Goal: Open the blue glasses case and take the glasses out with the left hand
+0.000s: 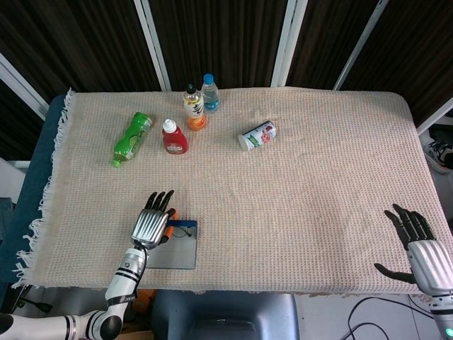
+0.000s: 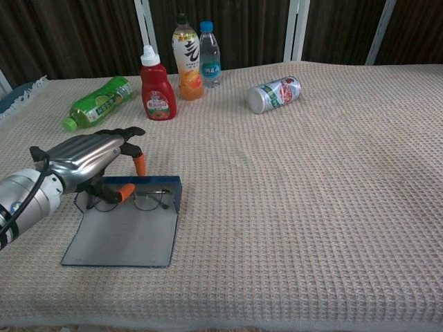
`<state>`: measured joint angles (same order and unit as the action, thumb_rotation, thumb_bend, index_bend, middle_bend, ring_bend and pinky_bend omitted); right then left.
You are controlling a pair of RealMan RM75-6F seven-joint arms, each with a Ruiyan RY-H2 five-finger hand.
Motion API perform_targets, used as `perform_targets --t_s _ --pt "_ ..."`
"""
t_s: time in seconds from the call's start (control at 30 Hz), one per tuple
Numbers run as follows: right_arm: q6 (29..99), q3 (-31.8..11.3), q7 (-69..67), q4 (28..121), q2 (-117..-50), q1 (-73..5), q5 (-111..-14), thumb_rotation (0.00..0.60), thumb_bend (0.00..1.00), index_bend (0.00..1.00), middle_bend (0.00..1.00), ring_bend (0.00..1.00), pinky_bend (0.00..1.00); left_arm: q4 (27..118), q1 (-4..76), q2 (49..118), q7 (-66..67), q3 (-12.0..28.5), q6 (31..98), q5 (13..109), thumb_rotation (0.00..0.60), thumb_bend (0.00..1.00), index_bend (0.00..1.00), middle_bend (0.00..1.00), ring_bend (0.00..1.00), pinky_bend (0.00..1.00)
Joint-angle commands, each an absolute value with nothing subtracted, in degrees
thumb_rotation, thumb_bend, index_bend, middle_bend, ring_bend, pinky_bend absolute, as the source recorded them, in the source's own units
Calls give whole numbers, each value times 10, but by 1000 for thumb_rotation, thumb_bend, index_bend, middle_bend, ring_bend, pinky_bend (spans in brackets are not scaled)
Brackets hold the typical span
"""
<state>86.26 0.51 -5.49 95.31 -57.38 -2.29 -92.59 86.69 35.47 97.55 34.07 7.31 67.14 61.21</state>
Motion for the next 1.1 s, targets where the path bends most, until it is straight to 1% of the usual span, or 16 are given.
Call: perform_targets --t_s 0.03,0.37,0.83,1.1 --pt "863 5 -56 953 -574 -23 -926 600 176 0 0 0 0 846 352 986 335 73 690 635 600 430 591 0 0 0" --pt "864 5 -54 953 -574 -22 -927 600 176 0 0 0 0 810 346 1003 320 76 707 667 600 449 641 5 0 0" --pt "865 6 -54 953 -575 -22 -928 600 176 0 0 0 0 767 340 1025 302 89 732 697 600 451 645 10 0 0" --pt "867 5 -56 953 -574 -21 -927 600 176 0 0 0 0 713 340 1046 307 93 752 723 600 451 643 8 0 0"
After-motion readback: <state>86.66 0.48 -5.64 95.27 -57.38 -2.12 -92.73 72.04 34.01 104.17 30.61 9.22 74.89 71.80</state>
